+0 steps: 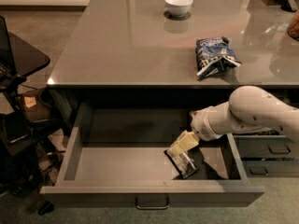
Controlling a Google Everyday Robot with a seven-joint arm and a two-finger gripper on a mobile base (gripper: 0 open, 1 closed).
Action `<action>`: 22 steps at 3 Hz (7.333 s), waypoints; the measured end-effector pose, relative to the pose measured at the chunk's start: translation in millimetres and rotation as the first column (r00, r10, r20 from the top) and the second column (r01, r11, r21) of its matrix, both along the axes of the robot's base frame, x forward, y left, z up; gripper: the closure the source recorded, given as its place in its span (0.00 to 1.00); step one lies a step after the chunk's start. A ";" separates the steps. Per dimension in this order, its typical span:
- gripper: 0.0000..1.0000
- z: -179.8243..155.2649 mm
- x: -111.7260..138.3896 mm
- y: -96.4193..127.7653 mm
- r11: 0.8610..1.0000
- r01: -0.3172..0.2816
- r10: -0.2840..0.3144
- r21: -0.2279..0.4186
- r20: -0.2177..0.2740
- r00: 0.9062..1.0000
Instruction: Pick rxbar chocolate from top drawer and place on counter
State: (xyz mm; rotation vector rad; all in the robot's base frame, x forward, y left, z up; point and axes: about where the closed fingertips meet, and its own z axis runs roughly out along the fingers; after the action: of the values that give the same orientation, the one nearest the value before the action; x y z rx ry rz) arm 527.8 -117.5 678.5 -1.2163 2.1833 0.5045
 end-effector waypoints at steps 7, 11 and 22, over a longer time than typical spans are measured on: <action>0.00 -89.2 -76.4 -23.1 0.991 0.131 -0.129 0.013 -0.112 0.985; 0.00 -84.3 -69.5 1.5 0.968 0.240 -0.235 0.070 -0.076 0.969; 0.65 -81.5 -41.3 32.7 0.916 0.401 -0.401 0.004 0.028 0.915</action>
Offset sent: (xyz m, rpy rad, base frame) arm -0.0201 -0.0344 -0.0543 -0.0422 0.1011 -0.1405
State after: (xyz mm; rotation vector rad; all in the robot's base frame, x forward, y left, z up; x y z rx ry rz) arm 486.5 -84.8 597.0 -0.7342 2.3246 0.3085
